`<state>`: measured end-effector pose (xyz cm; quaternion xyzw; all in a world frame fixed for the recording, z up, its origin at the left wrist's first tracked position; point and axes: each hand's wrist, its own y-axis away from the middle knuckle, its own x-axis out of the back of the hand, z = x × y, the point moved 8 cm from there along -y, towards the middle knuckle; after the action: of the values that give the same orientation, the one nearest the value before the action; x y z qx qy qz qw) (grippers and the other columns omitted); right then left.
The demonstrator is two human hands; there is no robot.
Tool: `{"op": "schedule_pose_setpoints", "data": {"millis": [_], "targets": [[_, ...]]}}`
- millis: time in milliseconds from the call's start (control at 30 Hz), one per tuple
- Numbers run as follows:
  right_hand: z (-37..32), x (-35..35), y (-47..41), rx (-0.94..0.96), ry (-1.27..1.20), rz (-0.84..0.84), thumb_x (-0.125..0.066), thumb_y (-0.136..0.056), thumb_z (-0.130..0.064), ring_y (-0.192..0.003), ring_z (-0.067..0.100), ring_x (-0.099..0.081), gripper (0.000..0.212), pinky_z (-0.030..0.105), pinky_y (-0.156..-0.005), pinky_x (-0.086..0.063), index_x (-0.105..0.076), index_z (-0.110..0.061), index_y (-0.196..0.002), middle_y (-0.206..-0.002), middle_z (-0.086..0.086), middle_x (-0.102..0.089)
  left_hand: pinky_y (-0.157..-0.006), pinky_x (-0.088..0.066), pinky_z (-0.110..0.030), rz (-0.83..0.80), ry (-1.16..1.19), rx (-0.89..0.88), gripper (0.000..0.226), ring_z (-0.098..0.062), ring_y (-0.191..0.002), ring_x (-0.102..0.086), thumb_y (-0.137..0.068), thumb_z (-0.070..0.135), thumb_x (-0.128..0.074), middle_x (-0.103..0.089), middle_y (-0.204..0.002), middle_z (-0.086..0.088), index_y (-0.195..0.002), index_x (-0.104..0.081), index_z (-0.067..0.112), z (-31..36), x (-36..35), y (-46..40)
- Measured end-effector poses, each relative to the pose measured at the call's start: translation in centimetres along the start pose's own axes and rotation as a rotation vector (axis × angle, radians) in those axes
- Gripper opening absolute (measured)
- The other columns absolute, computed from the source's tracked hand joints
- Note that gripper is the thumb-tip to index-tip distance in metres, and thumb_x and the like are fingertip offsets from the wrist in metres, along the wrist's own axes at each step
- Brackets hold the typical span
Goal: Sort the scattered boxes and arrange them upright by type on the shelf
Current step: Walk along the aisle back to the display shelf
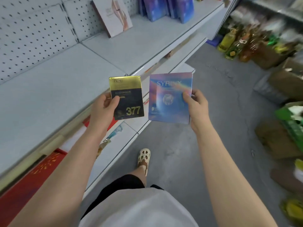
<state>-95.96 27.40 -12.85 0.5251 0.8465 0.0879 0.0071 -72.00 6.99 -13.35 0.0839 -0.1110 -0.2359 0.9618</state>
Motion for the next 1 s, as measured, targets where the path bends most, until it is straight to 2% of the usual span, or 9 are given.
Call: {"op": "schedule_pose_setpoints", "data": {"millis": [133,233,367,433,533,633,767,900,1000], "targets": [[-0.8,2.6,-6.9,0.007,-0.004,0.050,-0.066,-0.081,-0.032,-0.082,0.020,-0.061,0.015,0.038,-0.077,-0.049,-0.065,-0.021,-0.091,-0.094,0.010,-0.067,-0.077,-0.057,-0.031,-0.068,0.017,-0.029,0.007,-0.009,-0.090,-0.070,-0.097,0.029,-0.056,-0.070,-0.101,0.006,-0.103,-0.060,0.028,1.9,-6.7,-5.7],[-1.8,3.9,-12.4,0.000,-0.003,0.085,-0.067,-0.080,-0.032,-0.082,0.022,-0.060,0.011,0.041,-0.078,-0.049,-0.064,-0.023,-0.086,-0.091,0.009,-0.066,-0.072,-0.057,-0.024,-0.093,0.002,-0.049,0.014,-0.001,-0.082,-0.069,-0.097,0.028,-0.056,-0.070,-0.099,0.009,-0.110,-0.058,0.023,4.0,-11.2,-10.1],[-4.0,4.7,-19.5,0.005,-0.013,0.090,-0.068,-0.080,-0.034,-0.084,0.025,-0.062,0.010,0.057,-0.086,-0.053,-0.065,-0.026,-0.086,-0.093,0.011,-0.067,-0.078,-0.056,-0.030,-0.120,-0.031,-0.068,0.016,-0.008,-0.090,-0.069,-0.096,0.030,-0.057,-0.070,-0.102,0.006,-0.111,-0.057,0.025,7.2,-16.5,-16.1],[-5.1,5.0,-22.9,0.009,-0.023,0.099,-0.066,-0.081,-0.031,-0.083,0.024,-0.063,0.010,0.054,-0.082,-0.054,-0.063,-0.024,-0.088,-0.091,0.009,-0.067,-0.079,-0.056,-0.031,-0.121,-0.020,-0.077,0.017,-0.011,-0.092,-0.068,-0.096,0.027,-0.057,-0.069,-0.105,0.002,-0.112,-0.058,0.022,8.8,-18.9,-18.9],[-6.6,5.5,-27.9,0.045,-0.025,0.093,-0.066,-0.085,-0.027,-0.078,0.020,-0.058,0.006,0.038,-0.073,-0.048,-0.062,-0.023,-0.087,-0.084,0.002,-0.063,-0.080,-0.057,-0.033,-0.113,0.004,-0.080,0.016,-0.012,-0.093,-0.068,-0.096,0.026,-0.057,-0.069,-0.104,0.003,-0.111,-0.058,0.022,10.9,-22.3,-22.3],[-7.3,5.3,-33.9,0.048,0.004,0.036,-0.064,-0.095,-0.019,-0.073,0.012,-0.061,0.006,0.032,-0.069,-0.051,-0.062,-0.023,-0.091,-0.081,-0.005,-0.065,-0.081,-0.057,-0.034,-0.079,0.016,-0.070,0.016,-0.014,-0.094,-0.068,-0.096,0.026,-0.057,-0.069,-0.104,0.002,-0.111,-0.058,0.022,11.9,-25.3,-25.9],[-8.3,3.4,-42.5,0.058,0.047,-0.091,-0.064,-0.094,-0.020,-0.081,0.018,-0.062,0.004,0.046,-0.076,-0.056,-0.064,-0.024,-0.094,-0.087,0.001,-0.065,-0.078,-0.056,-0.033,0.058,0.068,-0.045,0.016,-0.013,-0.092,-0.068,-0.096,0.025,-0.057,-0.068,-0.104,0.002,-0.112,-0.057,0.021,12.7,-28.0,-30.4],[-10.9,0.7,-50.1,0.125,0.138,-0.269,-0.062,-0.093,-0.024,-0.078,0.019,-0.061,0.005,0.044,-0.070,-0.054,-0.062,-0.021,-0.097,-0.086,0.014,-0.065,-0.066,-0.051,-0.021,0.223,0.092,0.002,0.021,-0.004,-0.086,-0.066,-0.098,0.026,-0.054,-0.066,-0.104,0.005,-0.118,-0.056,0.019,13.7,-29.9,-33.4],[-12.7,-2.6,-54.6,0.201,0.164,-0.410,-0.061,-0.092,-0.021,-0.068,0.013,-0.054,0.012,0.030,-0.061,-0.047,-0.061,-0.014,-0.101,-0.077,0.004,-0.060,-0.073,-0.052,-0.024,0.327,0.084,0.022,0.021,-0.006,-0.089,-0.065,-0.098,0.026,-0.054,-0.065,-0.107,0.002,-0.118,-0.055,0.019,14.3,-30.5,-34.5]]}}
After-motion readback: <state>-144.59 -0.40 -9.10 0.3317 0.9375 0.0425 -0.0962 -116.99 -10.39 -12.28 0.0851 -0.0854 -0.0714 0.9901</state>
